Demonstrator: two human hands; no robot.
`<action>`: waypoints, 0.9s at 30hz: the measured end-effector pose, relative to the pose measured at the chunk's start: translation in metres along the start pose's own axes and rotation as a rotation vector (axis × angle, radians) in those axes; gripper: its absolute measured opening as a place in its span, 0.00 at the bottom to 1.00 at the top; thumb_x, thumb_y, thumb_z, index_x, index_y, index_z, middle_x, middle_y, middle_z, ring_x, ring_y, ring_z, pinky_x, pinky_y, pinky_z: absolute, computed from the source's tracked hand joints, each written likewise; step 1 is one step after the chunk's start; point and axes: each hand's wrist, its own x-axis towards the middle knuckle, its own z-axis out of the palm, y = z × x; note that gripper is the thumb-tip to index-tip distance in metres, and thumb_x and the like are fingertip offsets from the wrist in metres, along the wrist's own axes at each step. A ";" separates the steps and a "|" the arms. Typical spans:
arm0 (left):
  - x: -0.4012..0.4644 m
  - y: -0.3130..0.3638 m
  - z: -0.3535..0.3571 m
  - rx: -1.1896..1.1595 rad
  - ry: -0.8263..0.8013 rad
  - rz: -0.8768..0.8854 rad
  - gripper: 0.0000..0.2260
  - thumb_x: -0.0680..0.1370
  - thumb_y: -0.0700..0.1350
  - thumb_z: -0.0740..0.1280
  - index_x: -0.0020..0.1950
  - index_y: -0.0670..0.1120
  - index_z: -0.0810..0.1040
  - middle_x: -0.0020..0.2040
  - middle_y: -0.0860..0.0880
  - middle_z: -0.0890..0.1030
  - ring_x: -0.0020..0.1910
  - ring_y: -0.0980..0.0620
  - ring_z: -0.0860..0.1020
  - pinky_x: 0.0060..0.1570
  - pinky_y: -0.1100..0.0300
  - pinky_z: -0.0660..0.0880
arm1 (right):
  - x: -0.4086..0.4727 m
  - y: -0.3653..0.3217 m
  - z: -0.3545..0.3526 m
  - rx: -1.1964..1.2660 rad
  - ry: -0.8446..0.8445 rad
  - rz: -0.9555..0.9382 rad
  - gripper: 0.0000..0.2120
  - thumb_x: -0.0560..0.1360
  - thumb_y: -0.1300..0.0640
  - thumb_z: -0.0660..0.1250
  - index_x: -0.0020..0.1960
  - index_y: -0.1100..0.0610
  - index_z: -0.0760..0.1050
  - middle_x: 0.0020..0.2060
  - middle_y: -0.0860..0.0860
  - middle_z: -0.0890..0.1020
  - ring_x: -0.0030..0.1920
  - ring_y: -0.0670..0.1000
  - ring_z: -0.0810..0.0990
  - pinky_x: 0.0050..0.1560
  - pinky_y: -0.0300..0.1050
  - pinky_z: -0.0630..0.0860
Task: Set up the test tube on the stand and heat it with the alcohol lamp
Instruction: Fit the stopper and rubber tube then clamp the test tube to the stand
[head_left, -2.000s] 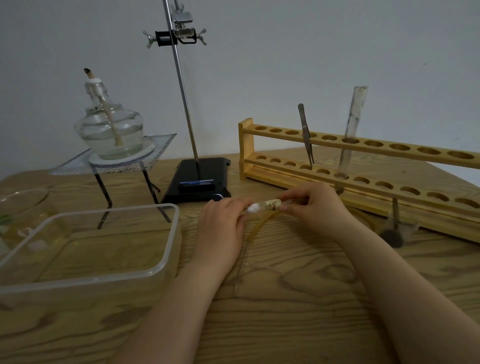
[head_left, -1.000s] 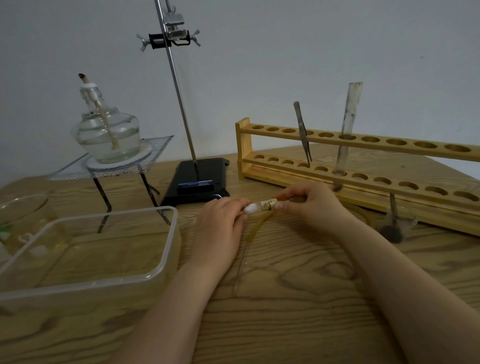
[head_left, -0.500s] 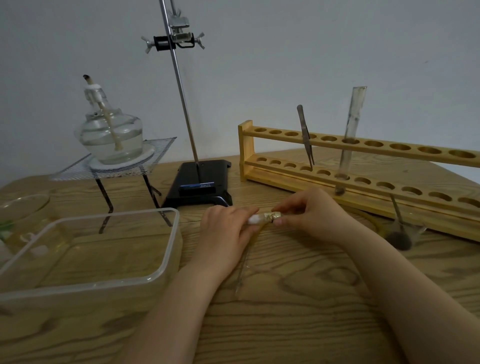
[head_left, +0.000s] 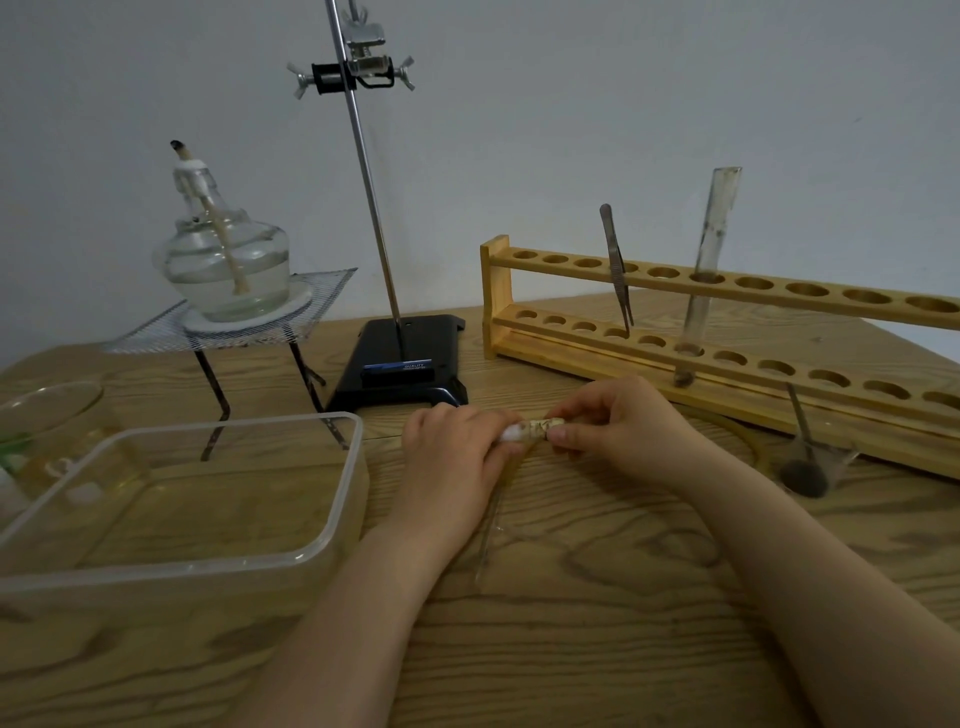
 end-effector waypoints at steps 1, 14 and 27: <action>0.000 0.000 0.000 0.010 0.011 0.004 0.12 0.78 0.55 0.60 0.59 0.57 0.77 0.46 0.62 0.71 0.47 0.60 0.64 0.49 0.61 0.54 | 0.000 0.000 0.000 0.036 -0.002 0.014 0.05 0.72 0.57 0.71 0.46 0.48 0.79 0.36 0.47 0.84 0.38 0.42 0.83 0.41 0.35 0.78; -0.001 0.005 -0.003 0.026 0.004 0.045 0.12 0.78 0.54 0.61 0.60 0.57 0.76 0.50 0.58 0.78 0.52 0.55 0.70 0.52 0.60 0.53 | -0.001 -0.005 -0.001 0.205 -0.108 0.207 0.05 0.75 0.57 0.67 0.45 0.57 0.81 0.33 0.52 0.82 0.35 0.49 0.79 0.40 0.40 0.78; 0.001 0.009 0.000 -0.008 0.002 0.016 0.11 0.78 0.54 0.60 0.59 0.57 0.76 0.50 0.60 0.77 0.50 0.59 0.67 0.51 0.61 0.52 | 0.001 -0.008 -0.003 0.287 -0.062 0.273 0.06 0.75 0.56 0.67 0.46 0.58 0.81 0.31 0.52 0.84 0.32 0.48 0.82 0.36 0.38 0.80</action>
